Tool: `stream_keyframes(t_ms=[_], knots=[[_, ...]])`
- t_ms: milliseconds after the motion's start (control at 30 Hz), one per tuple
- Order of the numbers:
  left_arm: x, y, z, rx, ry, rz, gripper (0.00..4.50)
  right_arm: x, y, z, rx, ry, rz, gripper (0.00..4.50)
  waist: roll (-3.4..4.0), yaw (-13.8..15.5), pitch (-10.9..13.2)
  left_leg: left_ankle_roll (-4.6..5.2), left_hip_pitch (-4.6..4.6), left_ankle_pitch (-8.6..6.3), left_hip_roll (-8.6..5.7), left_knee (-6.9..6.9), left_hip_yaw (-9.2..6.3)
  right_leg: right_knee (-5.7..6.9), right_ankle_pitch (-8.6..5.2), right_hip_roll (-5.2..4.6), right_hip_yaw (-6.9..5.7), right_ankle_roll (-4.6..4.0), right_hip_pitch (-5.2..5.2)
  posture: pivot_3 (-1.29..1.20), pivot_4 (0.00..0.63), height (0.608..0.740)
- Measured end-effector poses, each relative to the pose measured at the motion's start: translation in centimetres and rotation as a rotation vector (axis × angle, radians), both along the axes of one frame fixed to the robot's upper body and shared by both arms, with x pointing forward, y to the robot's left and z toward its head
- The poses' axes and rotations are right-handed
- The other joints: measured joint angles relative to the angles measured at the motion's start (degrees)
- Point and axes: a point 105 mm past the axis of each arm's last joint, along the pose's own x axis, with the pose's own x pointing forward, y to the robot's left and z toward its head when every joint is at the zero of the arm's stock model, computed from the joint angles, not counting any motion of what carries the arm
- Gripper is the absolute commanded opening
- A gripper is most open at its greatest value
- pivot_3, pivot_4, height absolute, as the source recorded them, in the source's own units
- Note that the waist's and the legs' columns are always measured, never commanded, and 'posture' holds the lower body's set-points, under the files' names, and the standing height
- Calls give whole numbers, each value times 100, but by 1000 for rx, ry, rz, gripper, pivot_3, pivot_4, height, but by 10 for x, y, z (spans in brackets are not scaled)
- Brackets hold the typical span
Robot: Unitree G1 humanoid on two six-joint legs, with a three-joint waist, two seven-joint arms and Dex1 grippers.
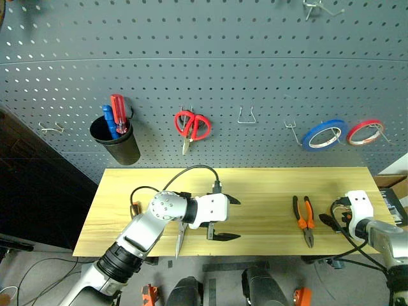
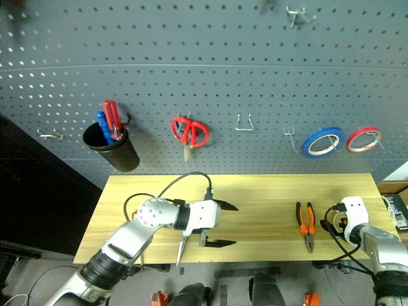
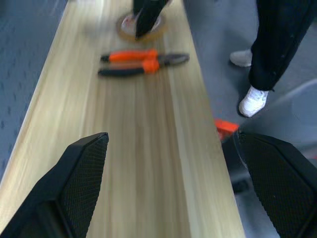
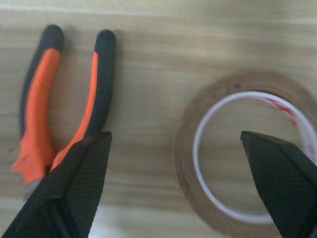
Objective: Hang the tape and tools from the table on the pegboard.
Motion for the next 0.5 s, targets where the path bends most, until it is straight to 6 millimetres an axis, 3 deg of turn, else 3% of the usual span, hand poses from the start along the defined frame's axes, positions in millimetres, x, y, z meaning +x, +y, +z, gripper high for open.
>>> stream_keyframes(t_ms=[33, 133, 267, 433, 500], knots=[[-2, -4, 2, -8, -12, -13, 4461, 2, -1, -4, 0, 14, -3, 4500, 3, 10, 8, -1, -4, 0, 2, 0, -3, -3, 0, -2, 0, 0, -2, -26, 261, 740], [-4, -7, 6, -15, -28, -22, 4500, 3, -7, -11, 18, 48, -28, 3893, 6, 26, 13, -16, -50, 9, 4, 6, -10, -2, 0, -4, -2, 0, -41, -17, 259, 740], [-7, -10, 7, -15, -35, -34, 4500, 6, -17, -10, -26, 70, -15, 2583, 3, 35, 14, -17, -114, 9, 2, 59, -17, 18, 4, -7, -9, 4, -89, -14, 248, 740], [-7, -13, 9, -33, -37, -30, 4500, 5, -20, -13, -22, 93, -12, 895, 1, 71, 13, -14, -121, 10, -3, 83, -21, 25, 22, -6, -7, 17, -85, -26, 233, 740], [-7, -12, 8, -33, -38, -30, 4500, 4, -20, -14, -20, 99, -6, 459, -3, 73, 11, -12, -119, 11, -4, 85, -20, 31, 23, -5, -7, 17, -84, -34, 229, 740]])
